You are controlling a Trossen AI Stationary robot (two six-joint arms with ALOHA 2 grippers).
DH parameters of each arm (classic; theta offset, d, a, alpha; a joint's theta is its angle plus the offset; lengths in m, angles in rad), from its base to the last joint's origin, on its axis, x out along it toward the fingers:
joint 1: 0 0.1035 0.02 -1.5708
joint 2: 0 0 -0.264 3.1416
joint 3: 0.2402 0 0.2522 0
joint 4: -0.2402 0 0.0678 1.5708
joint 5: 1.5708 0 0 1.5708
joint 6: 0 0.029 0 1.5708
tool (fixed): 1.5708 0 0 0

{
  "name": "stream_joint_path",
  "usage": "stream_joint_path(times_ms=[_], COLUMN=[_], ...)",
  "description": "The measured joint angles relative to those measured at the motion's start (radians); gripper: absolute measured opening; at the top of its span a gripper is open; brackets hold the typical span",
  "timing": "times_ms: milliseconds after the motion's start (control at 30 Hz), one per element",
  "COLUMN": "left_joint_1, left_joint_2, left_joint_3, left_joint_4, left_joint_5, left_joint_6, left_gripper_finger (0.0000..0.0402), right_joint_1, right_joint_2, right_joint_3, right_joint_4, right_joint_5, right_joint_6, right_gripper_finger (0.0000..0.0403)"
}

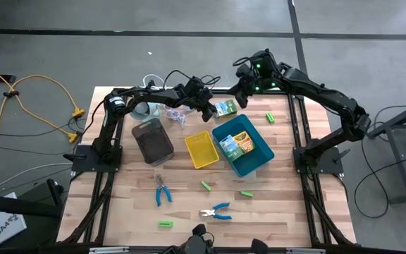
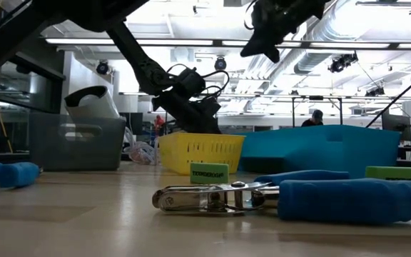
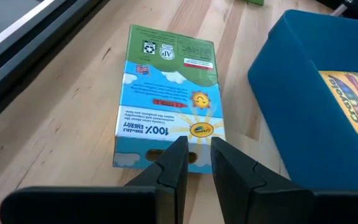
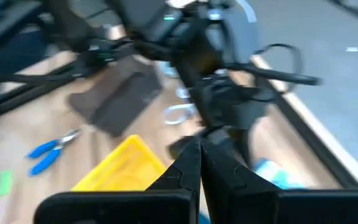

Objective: Pick & Place School Supplies
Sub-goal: Put the crayons box into the blue bin

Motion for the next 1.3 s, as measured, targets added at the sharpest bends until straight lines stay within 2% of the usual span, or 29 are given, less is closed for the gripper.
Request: stream_joint_path(times_ms=[267, 433, 667, 767, 867, 1067, 1167, 1300], left_joint_1=[0.0, 0.004, 0.031, 0.054, 0.072, 0.098, 0.098, 0.072], left_joint_2=[0.0, -0.002, -0.008, -0.008, -0.008, -0.008, -0.013, -0.046], left_joint_3=[0.0, 0.0, 0.001, 0.001, 0.001, 0.001, 0.001, 0.001], left_joint_4=[0.0, -0.001, -0.008, -0.034, -0.047, -0.048, -0.072, -0.149], left_joint_5=[0.002, 0.024, 0.153, 0.174, 0.184, 0.278, 0.333, 0.306], left_joint_6=[0.0, 0.014, -0.051, -0.065, -0.051, 0.041, 0.009, -0.052], left_gripper_finger=[0.0067, 0.0067, 0.0067, 0.0067, 0.0067, 0.0067, 0.0067, 0.0067], right_joint_1=[0.0, 0.0, 0.0, 0.0, 0.0, 0.0, 0.0, 0.0], right_joint_2=[0.0, 0.0, 0.0, 0.0, 0.0, 0.0, 0.0, 0.0], right_joint_3=[0.0, 0.0, 0.0, 0.0, 0.0, 0.0, 0.0, 0.0], right_joint_4=[0.0, 0.0, 0.0, 0.0, 0.0, 0.0, 0.0, 0.0], right_joint_5=[0.148, 0.14, 0.141, 0.143, 0.143, 0.143, 0.143, 0.143], right_joint_6=[0.0, 0.0, 0.0, 0.0, 0.0, 0.0, 0.0, 0.0], right_gripper_finger=[0.0002, 0.0002, 0.0002, 0.0002, 0.0002, 0.0002, 0.0002, 0.0002])
